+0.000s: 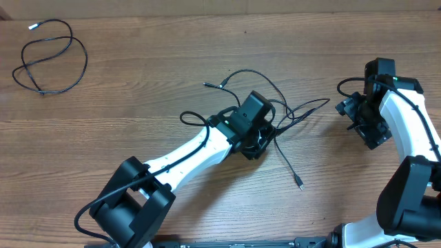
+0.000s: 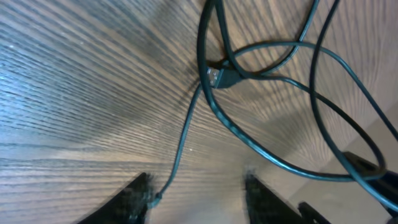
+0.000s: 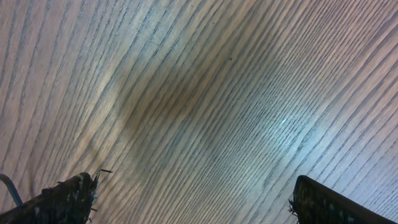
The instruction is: Untangle cables
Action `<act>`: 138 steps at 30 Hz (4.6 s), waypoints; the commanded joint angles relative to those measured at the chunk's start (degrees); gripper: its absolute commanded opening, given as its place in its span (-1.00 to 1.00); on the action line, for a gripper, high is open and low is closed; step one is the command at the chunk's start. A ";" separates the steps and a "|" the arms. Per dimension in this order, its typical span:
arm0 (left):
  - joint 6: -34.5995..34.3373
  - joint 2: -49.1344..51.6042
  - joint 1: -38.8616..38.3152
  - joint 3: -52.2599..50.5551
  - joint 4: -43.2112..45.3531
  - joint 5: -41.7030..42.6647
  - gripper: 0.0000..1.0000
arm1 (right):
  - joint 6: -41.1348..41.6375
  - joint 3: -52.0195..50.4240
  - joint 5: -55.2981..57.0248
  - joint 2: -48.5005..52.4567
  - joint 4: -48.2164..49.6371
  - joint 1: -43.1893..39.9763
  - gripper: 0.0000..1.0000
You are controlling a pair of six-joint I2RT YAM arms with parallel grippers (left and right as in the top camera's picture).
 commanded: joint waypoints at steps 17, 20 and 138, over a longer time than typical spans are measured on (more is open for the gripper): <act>31.45 -0.74 2.43 0.31 3.08 -15.65 -0.92 | -0.20 -0.04 0.13 -0.04 0.00 0.15 1.00; 38.69 -1.07 4.59 1.73 2.99 -15.65 -0.92 | -0.20 -0.04 0.13 -0.04 0.00 0.15 1.00; 65.20 -3.74 18.34 19.04 -28.33 -32.63 -0.92 | -0.20 -0.04 0.13 -0.04 0.00 0.15 1.00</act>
